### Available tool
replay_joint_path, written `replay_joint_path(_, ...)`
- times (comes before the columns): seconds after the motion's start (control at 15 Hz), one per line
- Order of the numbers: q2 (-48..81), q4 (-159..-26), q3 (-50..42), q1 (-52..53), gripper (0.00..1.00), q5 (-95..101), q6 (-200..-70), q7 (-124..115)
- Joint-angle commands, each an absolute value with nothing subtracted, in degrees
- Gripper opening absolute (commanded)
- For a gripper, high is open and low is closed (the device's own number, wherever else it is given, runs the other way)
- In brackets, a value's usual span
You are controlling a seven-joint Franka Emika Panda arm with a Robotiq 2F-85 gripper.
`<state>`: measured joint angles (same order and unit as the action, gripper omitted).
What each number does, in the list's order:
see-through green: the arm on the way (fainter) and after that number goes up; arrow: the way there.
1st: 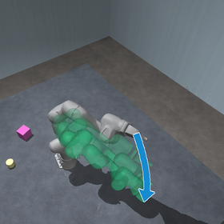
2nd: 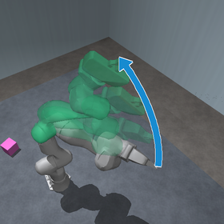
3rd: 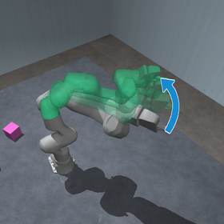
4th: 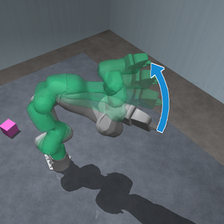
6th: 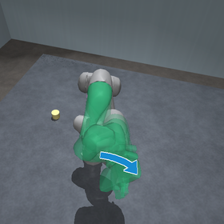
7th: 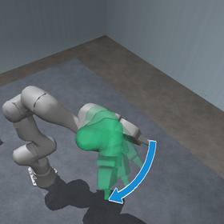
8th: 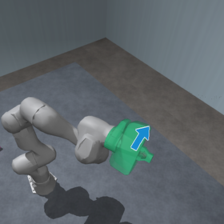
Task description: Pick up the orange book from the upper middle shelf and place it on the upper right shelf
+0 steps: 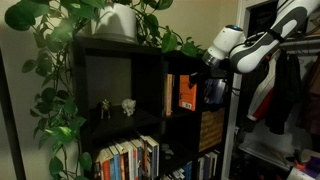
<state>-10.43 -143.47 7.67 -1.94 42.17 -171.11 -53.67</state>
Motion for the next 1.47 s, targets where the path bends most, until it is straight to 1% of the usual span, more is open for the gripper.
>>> replay_joint_path(0.0, -10.76, -143.96, 7.62, -1.93, 0.2, 41.98, -171.11, -53.61)
replay_joint_path(0.47, -10.95, -144.21, 7.49, -1.7, 0.2, 41.79, -171.1, -53.6)
replay_joint_path(0.53, -12.21, -145.53, 7.11, -1.02, 0.05, 41.05, -171.31, -52.34)
replay_joint_path(1.07, -21.9, -156.51, 4.22, 0.76, 0.05, 39.89, -173.74, -47.14)
replay_joint_path(1.4, -28.65, -161.25, 0.08, 1.35, 0.05, 40.13, -172.95, -43.83)
